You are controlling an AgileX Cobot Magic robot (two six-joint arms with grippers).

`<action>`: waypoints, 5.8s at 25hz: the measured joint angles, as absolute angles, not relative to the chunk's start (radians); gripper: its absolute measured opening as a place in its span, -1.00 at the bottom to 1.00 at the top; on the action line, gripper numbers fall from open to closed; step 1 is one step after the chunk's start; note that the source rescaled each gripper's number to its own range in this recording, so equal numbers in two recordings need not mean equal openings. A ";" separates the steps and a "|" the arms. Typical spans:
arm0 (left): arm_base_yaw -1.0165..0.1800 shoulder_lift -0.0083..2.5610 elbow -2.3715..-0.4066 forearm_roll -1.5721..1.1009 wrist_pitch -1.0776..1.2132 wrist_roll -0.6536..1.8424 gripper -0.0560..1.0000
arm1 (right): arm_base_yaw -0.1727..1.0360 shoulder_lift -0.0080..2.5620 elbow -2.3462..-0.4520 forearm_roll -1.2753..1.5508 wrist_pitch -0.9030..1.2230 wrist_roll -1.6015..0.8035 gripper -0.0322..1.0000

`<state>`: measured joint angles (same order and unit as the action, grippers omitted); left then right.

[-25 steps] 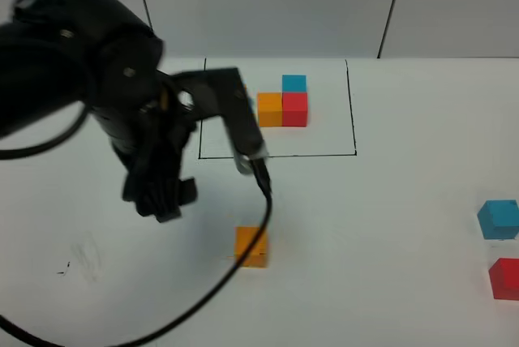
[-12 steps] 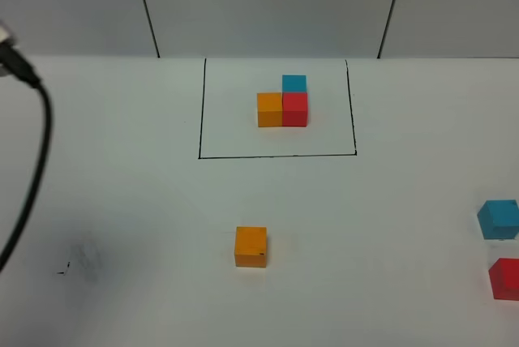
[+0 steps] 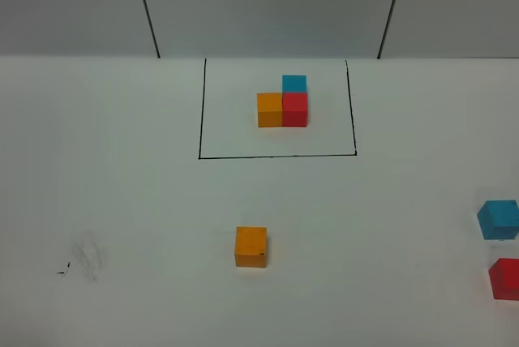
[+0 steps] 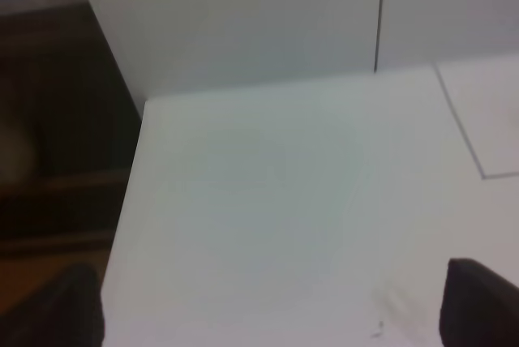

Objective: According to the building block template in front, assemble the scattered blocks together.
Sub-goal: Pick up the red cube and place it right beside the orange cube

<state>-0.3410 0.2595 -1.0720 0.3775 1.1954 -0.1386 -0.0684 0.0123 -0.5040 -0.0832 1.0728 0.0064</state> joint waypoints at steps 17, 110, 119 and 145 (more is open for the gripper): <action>0.048 -0.006 -0.659 0.063 1.189 -0.055 0.62 | -0.068 0.012 -0.504 -0.083 1.073 0.006 -0.94; 0.075 -0.006 -0.505 0.038 1.083 -0.058 -0.56 | -0.067 1.449 -0.588 0.000 0.528 0.058 0.83; 0.075 -0.006 -0.505 0.038 1.083 -0.058 -0.56 | -0.067 1.578 -0.589 0.017 0.450 0.051 0.77; 0.075 -0.006 -0.505 0.038 1.083 -0.058 -0.56 | 0.188 1.421 -0.624 0.143 0.575 -0.346 -0.36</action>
<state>0.0750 -0.0062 -0.5050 0.0380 1.0831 -0.0585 0.1877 1.4208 -0.6239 0.1429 0.5751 -0.3456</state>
